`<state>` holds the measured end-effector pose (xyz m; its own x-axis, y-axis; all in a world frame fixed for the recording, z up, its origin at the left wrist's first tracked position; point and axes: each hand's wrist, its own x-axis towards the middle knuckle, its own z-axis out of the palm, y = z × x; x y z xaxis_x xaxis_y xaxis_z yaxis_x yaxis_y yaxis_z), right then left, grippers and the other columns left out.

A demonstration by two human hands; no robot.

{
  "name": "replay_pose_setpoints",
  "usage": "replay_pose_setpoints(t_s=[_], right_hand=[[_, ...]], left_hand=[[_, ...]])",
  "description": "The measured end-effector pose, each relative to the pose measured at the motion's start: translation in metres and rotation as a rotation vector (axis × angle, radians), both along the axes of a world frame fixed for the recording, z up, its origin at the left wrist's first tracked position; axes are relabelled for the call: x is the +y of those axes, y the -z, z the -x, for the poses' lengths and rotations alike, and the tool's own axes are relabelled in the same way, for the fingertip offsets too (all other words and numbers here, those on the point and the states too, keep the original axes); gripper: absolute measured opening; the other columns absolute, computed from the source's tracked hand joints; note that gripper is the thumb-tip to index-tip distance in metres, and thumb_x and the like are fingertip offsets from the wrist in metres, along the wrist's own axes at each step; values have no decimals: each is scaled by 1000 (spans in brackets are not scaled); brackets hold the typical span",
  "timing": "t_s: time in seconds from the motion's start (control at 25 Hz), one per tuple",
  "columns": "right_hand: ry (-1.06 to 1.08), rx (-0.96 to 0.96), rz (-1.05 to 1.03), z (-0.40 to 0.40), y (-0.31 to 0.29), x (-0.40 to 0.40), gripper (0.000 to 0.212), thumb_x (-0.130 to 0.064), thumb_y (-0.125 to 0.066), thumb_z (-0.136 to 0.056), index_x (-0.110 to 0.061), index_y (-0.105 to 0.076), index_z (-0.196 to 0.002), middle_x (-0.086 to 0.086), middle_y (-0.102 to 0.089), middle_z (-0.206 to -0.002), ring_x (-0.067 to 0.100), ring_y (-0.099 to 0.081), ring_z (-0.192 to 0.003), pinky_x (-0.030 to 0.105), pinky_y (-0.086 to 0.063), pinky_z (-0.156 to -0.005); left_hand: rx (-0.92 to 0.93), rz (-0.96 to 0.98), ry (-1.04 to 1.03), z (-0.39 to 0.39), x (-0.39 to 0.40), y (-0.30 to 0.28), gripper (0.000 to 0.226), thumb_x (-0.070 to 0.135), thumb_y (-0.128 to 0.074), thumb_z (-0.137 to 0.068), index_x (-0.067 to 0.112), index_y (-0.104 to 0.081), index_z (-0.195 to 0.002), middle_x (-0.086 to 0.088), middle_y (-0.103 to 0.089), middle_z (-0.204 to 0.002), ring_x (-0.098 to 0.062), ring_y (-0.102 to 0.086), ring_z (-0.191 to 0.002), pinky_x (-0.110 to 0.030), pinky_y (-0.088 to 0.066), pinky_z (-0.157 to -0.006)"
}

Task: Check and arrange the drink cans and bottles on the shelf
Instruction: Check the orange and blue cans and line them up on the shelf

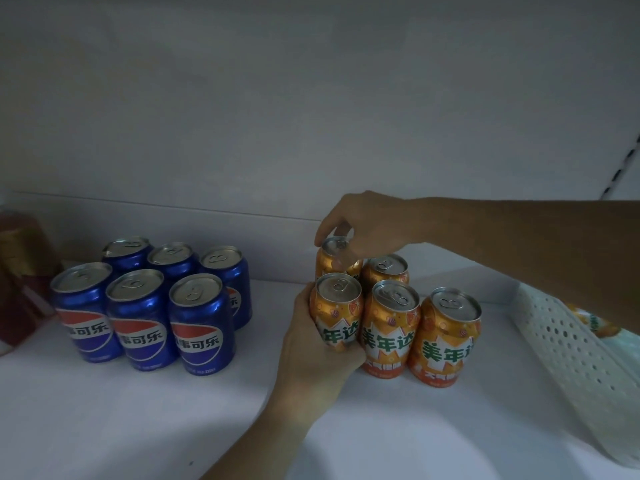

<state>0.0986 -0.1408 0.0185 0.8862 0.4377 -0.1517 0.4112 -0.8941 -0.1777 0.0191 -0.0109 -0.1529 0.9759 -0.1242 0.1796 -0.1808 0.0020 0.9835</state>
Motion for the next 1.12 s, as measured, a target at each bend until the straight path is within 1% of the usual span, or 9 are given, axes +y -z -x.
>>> replay_pose_setpoints(t_s=[0.08,0.16,0.28,0.48,0.6,0.72,0.88,0.96,1.12], right_hand=[[7,18,2,-2,2,0,46,-31,-79,-88,-31,-67,-133,-2,-67,-129,7,-56,-95,14,-41,-70],[19,42,1,-2,2,1,45,-29,-79,-89,-31,-67,-132,-2,-68,-128,10,-58,-100,18,-43,-73],[4,74,34,-4,5,3,44,-23,-76,-91,-30,-65,-134,0,-68,-128,14,-60,-109,25,-48,-85],[21,141,52,-4,3,5,37,-24,-66,-99,-29,-63,-135,3,-63,-130,20,-63,-112,30,-56,-90],[52,185,39,-4,-1,7,31,-24,-54,-106,-29,-62,-136,2,-58,-129,25,-62,-117,44,-54,-103],[71,192,38,-1,-1,7,37,-19,-51,-107,-32,-56,-141,3,-54,-134,26,-61,-120,46,-52,-106],[115,187,-8,6,4,3,46,-16,-52,-107,-31,-45,-149,6,-48,-147,24,-53,-128,37,-49,-102],[120,167,-20,12,6,1,45,-18,-51,-108,-30,-44,-150,4,-44,-154,21,-50,-126,34,-47,-98],[50,22,-121,26,1,12,37,-26,-52,-107,-28,-50,-144,4,-58,-138,18,-59,-110,21,-47,-75]], left_hand=[[15,-19,6,-3,1,3,85,-3,-87,-63,27,-50,-134,8,-72,-118,-10,-70,-109,-41,-60,-89],[23,-45,9,-4,0,6,84,-1,-86,-63,28,-50,-133,8,-72,-117,-11,-70,-108,-41,-61,-88],[16,-60,6,-5,3,9,80,1,-85,-64,30,-52,-131,11,-73,-113,-8,-70,-105,-34,-61,-85],[26,-85,20,-5,4,9,80,7,-87,-64,29,-52,-132,10,-72,-116,-9,-70,-108,-38,-61,-88],[39,-70,16,-4,5,9,81,-1,-86,-64,28,-51,-131,11,-72,-113,-6,-70,-105,-34,-62,-85],[40,-85,9,-5,5,9,84,7,-87,-59,29,-51,-131,8,-72,-115,-9,-71,-106,-42,-61,-87],[26,-76,-1,-5,3,8,86,9,-87,-57,26,-51,-133,7,-72,-117,-11,-70,-108,-44,-60,-90],[12,-82,-3,-3,3,6,86,6,-88,-58,25,-51,-133,7,-72,-117,-9,-70,-108,-39,-60,-90],[35,-81,23,-1,7,1,90,3,-89,-57,29,-49,-134,9,-71,-118,-7,-69,-109,-41,-59,-92]])
